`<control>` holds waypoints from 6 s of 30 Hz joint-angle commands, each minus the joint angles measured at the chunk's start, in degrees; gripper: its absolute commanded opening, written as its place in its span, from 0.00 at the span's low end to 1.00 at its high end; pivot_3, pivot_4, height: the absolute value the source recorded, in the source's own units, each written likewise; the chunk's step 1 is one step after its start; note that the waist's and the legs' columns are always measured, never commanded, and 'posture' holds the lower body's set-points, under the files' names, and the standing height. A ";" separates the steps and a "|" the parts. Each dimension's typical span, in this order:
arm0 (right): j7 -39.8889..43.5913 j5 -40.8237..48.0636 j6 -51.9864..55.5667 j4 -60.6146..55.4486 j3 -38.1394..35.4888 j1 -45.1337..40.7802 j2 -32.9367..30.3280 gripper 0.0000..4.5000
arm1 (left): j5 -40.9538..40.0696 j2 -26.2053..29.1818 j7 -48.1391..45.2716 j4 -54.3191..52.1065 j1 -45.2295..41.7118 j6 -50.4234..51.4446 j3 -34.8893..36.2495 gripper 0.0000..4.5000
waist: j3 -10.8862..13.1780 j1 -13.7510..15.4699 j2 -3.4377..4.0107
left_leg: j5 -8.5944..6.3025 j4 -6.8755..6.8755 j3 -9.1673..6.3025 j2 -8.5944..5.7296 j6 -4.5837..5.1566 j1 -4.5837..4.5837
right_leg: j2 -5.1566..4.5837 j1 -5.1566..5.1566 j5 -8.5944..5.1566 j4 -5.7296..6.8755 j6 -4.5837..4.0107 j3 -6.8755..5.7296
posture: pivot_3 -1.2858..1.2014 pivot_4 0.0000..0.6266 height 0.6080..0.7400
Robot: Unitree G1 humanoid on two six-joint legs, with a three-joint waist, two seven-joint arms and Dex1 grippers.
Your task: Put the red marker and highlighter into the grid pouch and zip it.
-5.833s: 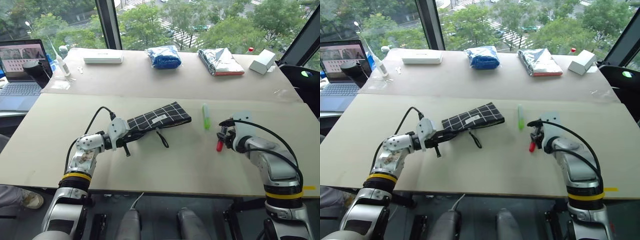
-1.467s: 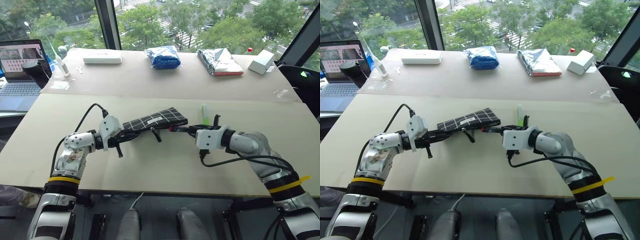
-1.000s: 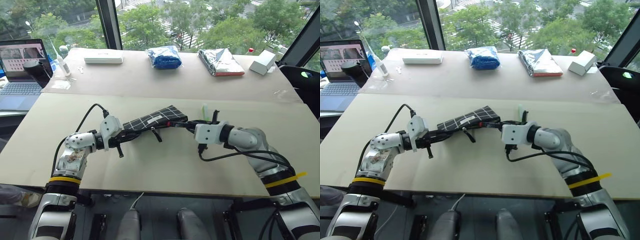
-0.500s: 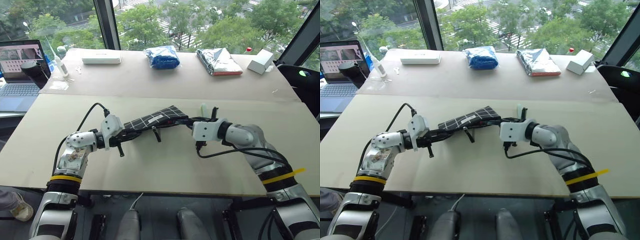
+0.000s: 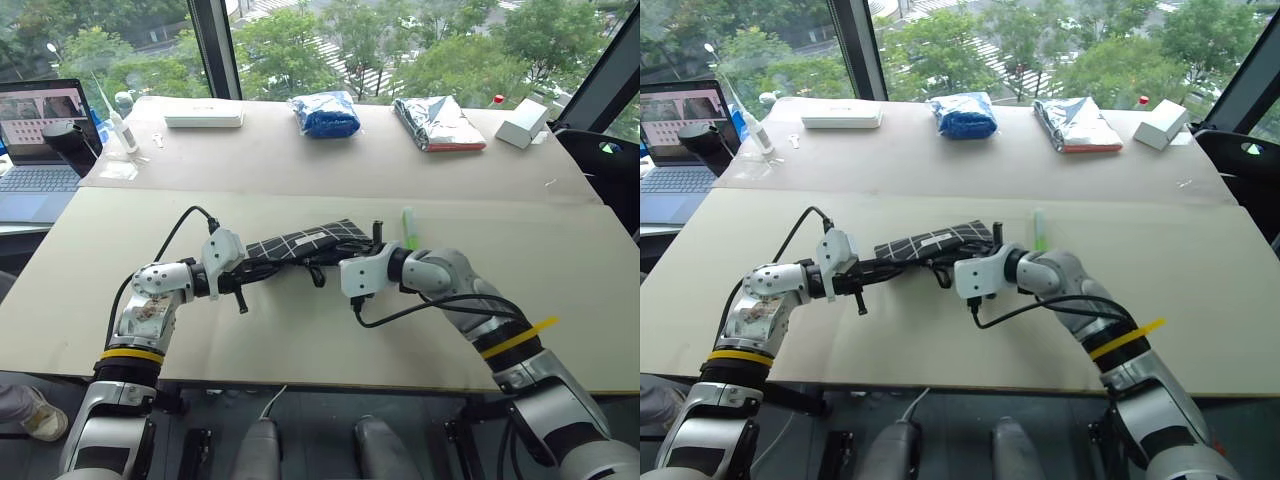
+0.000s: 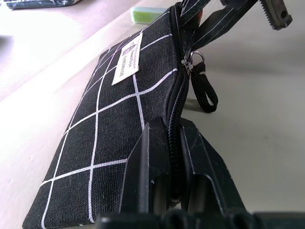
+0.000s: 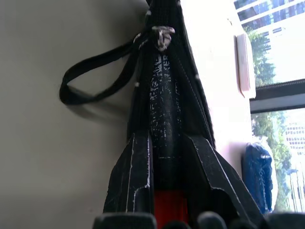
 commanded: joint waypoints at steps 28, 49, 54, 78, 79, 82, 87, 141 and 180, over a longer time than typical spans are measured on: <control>21.37 49.20 38.50 -15.00 -25.55 2.39 -8.74 0.70 | -1.07 -0.23 0.46 -1.79 -0.55 -0.97 0.66 0.00 | 0.01 0.12 0.02 | 0.00 0.02 -0.05 0.00 0.00 0.00 | -0.01 0.06 0.01 0.03 -0.02 -0.02 | 0.52 0.24 1.00; -9.54 28.53 50.56 -4.22 -18.45 0.05 0.97 0.70 | -1.11 -0.04 0.53 -3.23 0.72 -0.47 0.69 0.00 | 0.02 -0.05 0.03 | 0.00 0.00 -0.01 0.00 0.00 -0.05 | 0.01 -0.05 0.00 0.03 -0.04 0.01 | 0.52 0.24 1.00; -11.48 27.65 49.95 -1.33 -19.07 -0.43 1.30 0.70 | -1.00 -0.04 0.64 -3.50 0.94 -0.36 0.59 0.00 | 0.02 -0.09 0.03 | 0.00 -0.01 -0.02 0.00 0.00 -0.04 | 0.02 -0.06 0.00 0.04 -0.04 0.00 | 0.52 0.24 1.00; -17.38 32.16 57.47 5.51 -26.59 0.11 6.02 0.12 | -0.81 -0.25 1.52 -3.35 0.87 -0.47 0.54 0.00 | 0.01 -0.14 0.02 | 0.00 -0.01 -0.02 0.00 0.00 0.02 | 0.02 0.01 0.00 0.04 -0.04 0.00 | 0.52 0.24 1.00; -17.35 32.19 57.49 5.41 -26.66 0.13 6.01 0.12 | -0.81 -0.26 1.53 -3.31 0.81 -0.48 0.54 0.00 | 0.01 -0.15 0.02 | 0.00 -0.01 -0.02 0.00 0.00 0.02 | 0.02 0.01 0.00 0.03 -0.04 0.00 | 0.52 0.24 1.00; -17.19 32.01 56.84 5.10 -26.55 0.12 5.76 0.12 | -0.79 -0.28 1.49 -3.18 0.65 -0.52 0.51 0.00 | 0.01 -0.14 0.02 | 0.00 -0.01 -0.02 0.00 0.00 0.01 | 0.02 0.02 0.00 0.03 -0.03 0.00 | 0.52 0.24 1.00; -9.21 33.92 45.23 -2.80 -25.56 1.04 3.35 0.12 | -0.80 -0.26 1.34 -2.99 0.46 -0.48 0.45 0.00 | 0.05 -0.15 0.09 | 0.00 -0.02 -0.02 0.00 0.00 -0.03 | 0.02 -0.03 0.00 0.03 -0.03 0.00 | 0.52 0.24 1.00; 8.19 10.76 13.89 -8.76 -4.75 0.37 -6.65 0.12 | -0.69 -1.50 0.06 -0.11 -2.18 -1.24 -0.51 0.00 | 0.10 0.09 0.14 | 0.00 0.03 0.01 0.00 0.00 0.01 | 0.02 0.00 -0.02 0.02 -0.01 0.03 | 0.52 0.24 1.00; 17.67 53.73 55.11 -29.65 -18.56 17.03 -10.17 0.75 | -0.72 -1.86 0.83 -1.15 -0.84 -0.89 -0.67 0.00 | 0.10 -0.76 0.14 | 0.00 0.01 -0.06 0.03 0.01 0.08 | 0.08 0.05 -0.15 0.10 0.19 0.02 | 0.52 0.24 1.00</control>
